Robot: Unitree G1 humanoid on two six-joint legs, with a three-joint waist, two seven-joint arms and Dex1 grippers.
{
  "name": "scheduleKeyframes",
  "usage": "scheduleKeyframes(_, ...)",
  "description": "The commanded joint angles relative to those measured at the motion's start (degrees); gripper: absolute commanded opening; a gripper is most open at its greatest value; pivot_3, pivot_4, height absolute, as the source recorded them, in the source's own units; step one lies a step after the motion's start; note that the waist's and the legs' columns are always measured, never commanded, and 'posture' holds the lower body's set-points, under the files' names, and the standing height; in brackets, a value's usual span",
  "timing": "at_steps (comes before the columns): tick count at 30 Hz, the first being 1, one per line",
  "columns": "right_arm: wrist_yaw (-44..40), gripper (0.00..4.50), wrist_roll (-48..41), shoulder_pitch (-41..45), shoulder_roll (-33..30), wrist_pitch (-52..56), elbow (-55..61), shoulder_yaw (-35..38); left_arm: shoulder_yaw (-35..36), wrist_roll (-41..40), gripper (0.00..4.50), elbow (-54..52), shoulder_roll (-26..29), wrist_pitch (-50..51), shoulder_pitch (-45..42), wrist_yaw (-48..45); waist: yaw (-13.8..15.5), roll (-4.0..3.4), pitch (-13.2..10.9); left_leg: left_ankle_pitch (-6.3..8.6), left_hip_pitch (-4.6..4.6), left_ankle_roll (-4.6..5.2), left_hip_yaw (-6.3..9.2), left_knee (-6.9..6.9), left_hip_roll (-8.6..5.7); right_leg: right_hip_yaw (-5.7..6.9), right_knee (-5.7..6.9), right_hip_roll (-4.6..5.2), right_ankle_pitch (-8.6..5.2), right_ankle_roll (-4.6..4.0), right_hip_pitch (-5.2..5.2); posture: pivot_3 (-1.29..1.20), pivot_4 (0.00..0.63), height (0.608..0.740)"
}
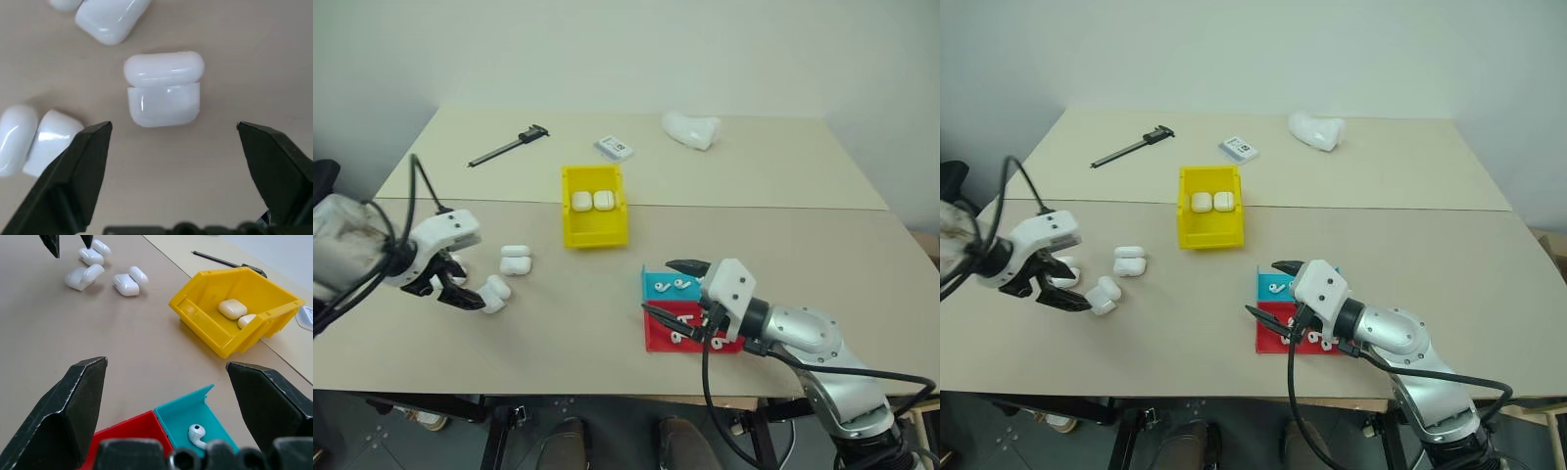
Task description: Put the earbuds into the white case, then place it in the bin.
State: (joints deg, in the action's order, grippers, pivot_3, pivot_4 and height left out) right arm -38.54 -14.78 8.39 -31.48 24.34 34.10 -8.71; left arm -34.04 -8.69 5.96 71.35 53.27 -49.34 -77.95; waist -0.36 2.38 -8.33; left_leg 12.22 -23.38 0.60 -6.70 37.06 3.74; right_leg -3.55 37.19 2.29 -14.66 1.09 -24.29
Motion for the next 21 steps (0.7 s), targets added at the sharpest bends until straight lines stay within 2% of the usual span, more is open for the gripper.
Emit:
scheduleKeyframes(1,0.45,4.5,-0.43,0.76,0.09,0.3,2.52,0.34,-1.53,5.93,4.46,6.15,-2.15,-5.77,-2.68,-3.14,-0.15,0.0,0.0,0.0,-0.01,0.0,0.0,0.01,0.0,0.0,0.0,0.0,0.0,0.0,-0.01,0.0,0.15,0.74)
scheduleKeyframes(7,0.08,4.5,-0.67,0.28,-0.53,0.67,3.69,0.69,-1.7,10.08,4.46,11.14,-6.39,-6.67,-4.59,-8.09,-0.35,0.0,0.0,0.04,-0.13,0.07,0.07,0.16,0.04,0.03,0.01,-0.01,0.0,0.02,-0.03,0.0,0.15,0.74)
scheduleKeyframes(21,-2.77,4.5,-1.9,-0.67,-2.83,1.23,6.8,0.37,-0.09,12.94,4.46,12.84,-10.58,-3.22,-2.65,-8.51,-0.35,0.0,0.0,0.04,-0.14,0.07,0.18,0.26,0.05,0.09,0.11,-0.01,-0.01,0.03,0.0,0.0,0.15,0.74)
